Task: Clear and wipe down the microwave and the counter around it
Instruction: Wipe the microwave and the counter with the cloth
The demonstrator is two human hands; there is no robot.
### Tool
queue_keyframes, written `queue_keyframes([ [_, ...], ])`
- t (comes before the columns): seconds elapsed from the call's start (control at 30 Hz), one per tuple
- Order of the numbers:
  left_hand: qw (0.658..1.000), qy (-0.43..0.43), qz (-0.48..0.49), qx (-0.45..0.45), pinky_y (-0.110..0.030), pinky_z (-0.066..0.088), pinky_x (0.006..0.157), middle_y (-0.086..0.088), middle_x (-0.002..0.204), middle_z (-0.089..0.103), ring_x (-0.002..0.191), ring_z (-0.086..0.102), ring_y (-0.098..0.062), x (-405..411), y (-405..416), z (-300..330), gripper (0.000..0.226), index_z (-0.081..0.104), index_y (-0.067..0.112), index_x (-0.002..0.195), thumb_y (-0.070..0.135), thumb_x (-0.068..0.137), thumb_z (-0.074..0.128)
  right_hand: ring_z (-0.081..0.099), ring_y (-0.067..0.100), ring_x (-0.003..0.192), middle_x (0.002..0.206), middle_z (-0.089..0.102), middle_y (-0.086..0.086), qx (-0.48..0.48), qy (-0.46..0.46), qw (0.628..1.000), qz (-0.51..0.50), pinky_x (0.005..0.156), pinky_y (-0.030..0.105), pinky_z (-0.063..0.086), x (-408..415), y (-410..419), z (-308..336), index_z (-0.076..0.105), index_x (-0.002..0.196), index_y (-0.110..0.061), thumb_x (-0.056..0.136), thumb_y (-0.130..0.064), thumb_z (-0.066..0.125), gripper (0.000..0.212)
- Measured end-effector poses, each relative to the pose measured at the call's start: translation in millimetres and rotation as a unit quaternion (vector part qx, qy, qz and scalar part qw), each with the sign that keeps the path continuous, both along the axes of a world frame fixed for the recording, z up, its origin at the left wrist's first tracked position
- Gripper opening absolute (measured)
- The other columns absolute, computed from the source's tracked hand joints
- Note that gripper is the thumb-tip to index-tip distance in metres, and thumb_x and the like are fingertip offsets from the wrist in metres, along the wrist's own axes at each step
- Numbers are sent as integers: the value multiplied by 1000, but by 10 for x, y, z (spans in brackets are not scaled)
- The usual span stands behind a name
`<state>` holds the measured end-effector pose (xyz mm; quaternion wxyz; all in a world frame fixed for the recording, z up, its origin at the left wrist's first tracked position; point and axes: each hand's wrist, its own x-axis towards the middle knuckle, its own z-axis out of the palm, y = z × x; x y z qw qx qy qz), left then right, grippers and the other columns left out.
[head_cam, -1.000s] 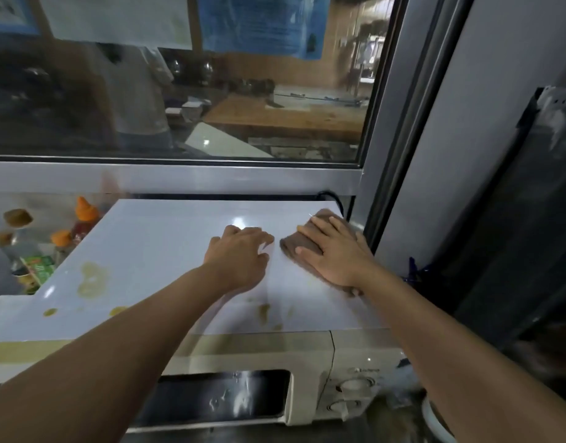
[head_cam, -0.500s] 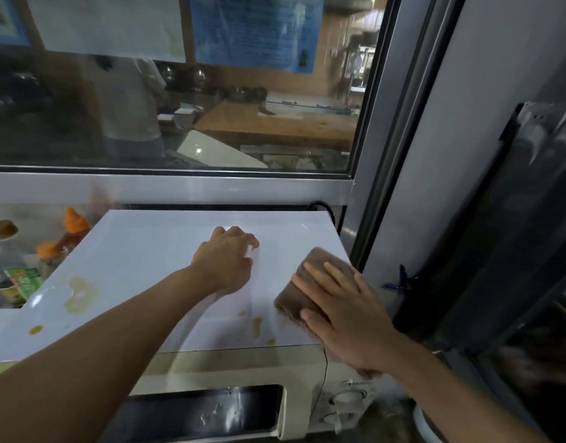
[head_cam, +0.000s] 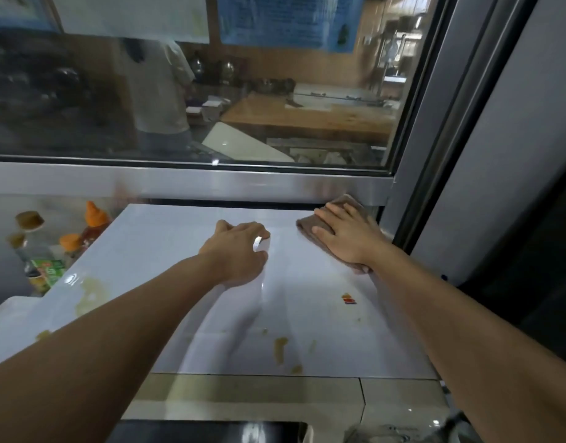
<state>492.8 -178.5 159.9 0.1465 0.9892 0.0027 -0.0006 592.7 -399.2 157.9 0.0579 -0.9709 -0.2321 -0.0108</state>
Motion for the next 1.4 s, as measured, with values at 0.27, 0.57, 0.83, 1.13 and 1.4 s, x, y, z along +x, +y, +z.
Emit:
queue_keyframes([
  [0.27, 995, -5, 68, -77, -30, 42, 75, -7, 107, 55, 99, 49, -26, -151, 102, 168, 42, 45, 16, 122, 10, 82, 51, 0, 14, 146, 158, 7, -14, 14, 30, 991, 130, 117, 48, -1, -640, 391, 42, 13, 149, -37, 97, -51, 23, 54],
  [0.57, 992, 47, 105, 52, -38, 25, 106, 5, 148, 36, 133, 30, -26, -457, 446, 217, 41, 41, 30, 136, 34, 95, 47, 11, 15, 144, 157, 16, -10, 30, 13, 985, 167, 117, 43, 10, -635, 101, 99, 26, 145, -37, 101, -37, 29, 45],
  [0.83, 995, 33, 49, 82, -21, 16, 79, 8, 150, 34, 124, 38, -20, -475, 589, 302, 52, 37, 31, 141, 14, 92, 45, 7, 21, 145, 158, 13, -8, -28, 7, 998, 51, 116, 50, 10, -45, 337, 72, 20, 147, -35, 98, -48, 20, 51],
  [1.13, 997, -49, 62, -5, -31, 42, 83, -9, 116, 61, 104, 54, -25, -492, 976, 308, 29, 49, 16, 120, 18, 91, 49, 6, 18, 145, 157, 16, -10, 14, -16, 986, 167, 116, 44, 4, -368, 1728, 23, 23, 147, -34, 98, -46, 24, 50],
  [1.4, 996, -20, 56, 71, -41, 43, 90, -7, 103, 57, 99, 54, -29, -468, 1576, 252, 18, 61, 11, 96, 16, 82, 52, -1, 7, 145, 157, 7, -18, -6, 30, 967, 253, 116, 40, 1, -803, 1370, 17, 15, 147, -44, 97, -53, 28, 52],
])
